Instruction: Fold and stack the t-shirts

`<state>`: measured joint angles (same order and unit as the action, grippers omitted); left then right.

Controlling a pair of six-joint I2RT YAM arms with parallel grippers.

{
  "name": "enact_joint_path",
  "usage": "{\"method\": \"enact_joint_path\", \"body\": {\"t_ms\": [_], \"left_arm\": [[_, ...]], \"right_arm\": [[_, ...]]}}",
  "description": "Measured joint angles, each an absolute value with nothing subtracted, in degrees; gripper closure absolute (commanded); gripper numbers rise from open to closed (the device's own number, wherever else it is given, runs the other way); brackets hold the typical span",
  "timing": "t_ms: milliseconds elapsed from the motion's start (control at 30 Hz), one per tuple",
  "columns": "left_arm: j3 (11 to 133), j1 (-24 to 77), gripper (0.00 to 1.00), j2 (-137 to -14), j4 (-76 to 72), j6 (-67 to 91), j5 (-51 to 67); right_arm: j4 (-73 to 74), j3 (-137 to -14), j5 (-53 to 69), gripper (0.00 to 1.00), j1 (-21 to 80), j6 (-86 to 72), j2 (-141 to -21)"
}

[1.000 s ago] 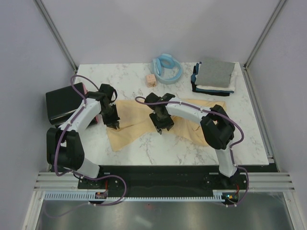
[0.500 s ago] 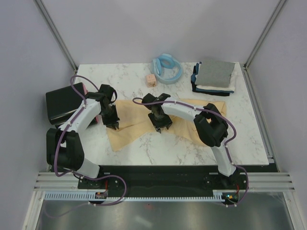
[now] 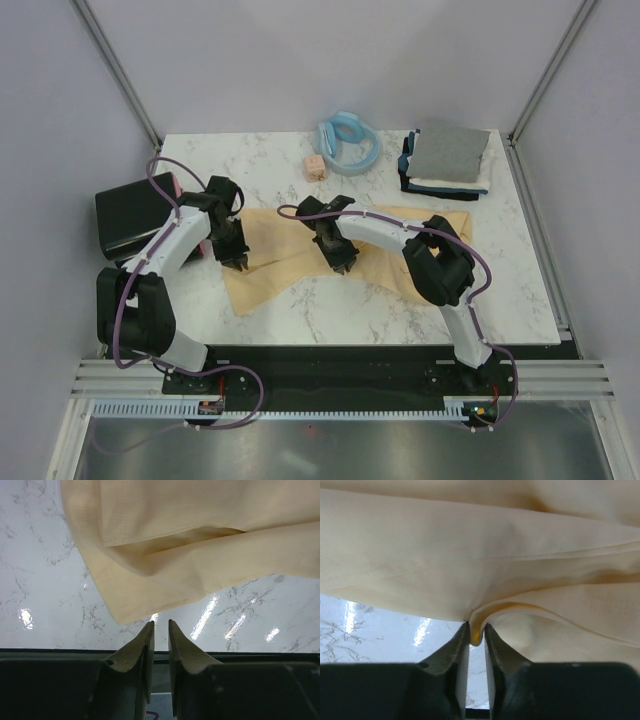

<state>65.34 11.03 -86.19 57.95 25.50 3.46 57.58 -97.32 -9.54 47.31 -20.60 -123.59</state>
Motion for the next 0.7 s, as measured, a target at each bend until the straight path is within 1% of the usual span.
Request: {"method": "enact_joint_path", "body": {"t_ms": [33, 167, 267, 367, 533, 667, 700], "left_arm": [[65.34, 11.03, 0.76, -86.19, 57.95, 25.50, 3.46], [65.34, 11.03, 0.76, -86.19, 57.95, 25.50, 3.33], [65.34, 11.03, 0.76, -86.19, 57.95, 25.50, 3.29], [65.34, 11.03, 0.76, -86.21, 57.93, 25.50, 3.27], [65.34, 11.03, 0.71, -86.21, 57.95, 25.50, 2.83], [65.52, 11.03, 0.69, -86.21, 58.46, 25.50, 1.72], [65.52, 11.03, 0.68, -86.19, 58.67, 25.50, 1.50]], "right_arm": [[57.58, -97.32, -9.54, 0.88, 47.31, -20.64, -123.59], [57.56, -97.19, -9.54, 0.93, 47.29, -20.64, -123.59], [57.47, -97.01, -9.52, 0.99, 47.31, -20.67, -123.59], [57.52, -96.97, -9.50, 1.00, 47.31, -20.75, -123.59], [58.22, -96.90, -10.04, 1.00, 47.31, -21.37, -122.54], [59.70, -96.64, -10.68, 1.00, 47.31, -22.31, -118.54], [60.23, -96.62, -10.92, 1.00, 47.31, -22.55, -117.05]]}}
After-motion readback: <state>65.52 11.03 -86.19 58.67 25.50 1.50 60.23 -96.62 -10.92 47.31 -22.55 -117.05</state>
